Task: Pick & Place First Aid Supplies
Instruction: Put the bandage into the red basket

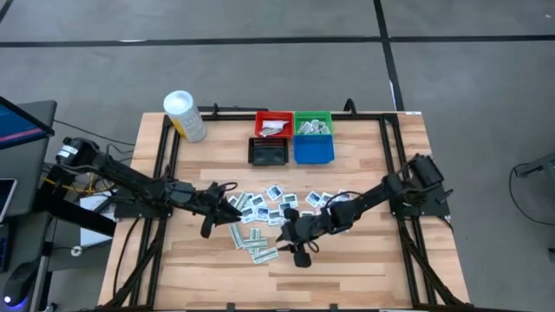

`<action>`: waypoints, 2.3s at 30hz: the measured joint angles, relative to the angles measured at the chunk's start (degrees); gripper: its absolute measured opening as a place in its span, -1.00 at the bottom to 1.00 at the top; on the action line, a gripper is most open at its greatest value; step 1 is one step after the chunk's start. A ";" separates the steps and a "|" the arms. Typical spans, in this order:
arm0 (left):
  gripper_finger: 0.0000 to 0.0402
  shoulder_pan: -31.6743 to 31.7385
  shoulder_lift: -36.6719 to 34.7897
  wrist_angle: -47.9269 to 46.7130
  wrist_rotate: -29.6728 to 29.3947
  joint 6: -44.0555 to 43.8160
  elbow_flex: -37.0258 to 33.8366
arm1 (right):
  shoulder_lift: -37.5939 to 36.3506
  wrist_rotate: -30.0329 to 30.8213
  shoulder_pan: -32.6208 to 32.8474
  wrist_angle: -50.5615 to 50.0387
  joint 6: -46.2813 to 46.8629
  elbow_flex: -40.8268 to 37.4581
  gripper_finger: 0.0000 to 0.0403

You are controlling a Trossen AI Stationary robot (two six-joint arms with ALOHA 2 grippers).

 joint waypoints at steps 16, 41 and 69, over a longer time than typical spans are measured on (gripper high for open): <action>-0.51 -2.44 0.02 0.00 -2.68 -1.71 0.02 | 6.72 0.49 0.23 4.43 -0.51 0.47 -0.37; -0.51 -2.44 0.04 -0.03 -3.12 -1.51 0.04 | 9.55 1.68 0.07 6.99 -0.47 0.61 -0.37; -0.51 -2.44 0.04 -0.24 -4.99 -1.29 0.04 | 10.90 0.70 -0.24 6.23 0.33 1.20 -0.97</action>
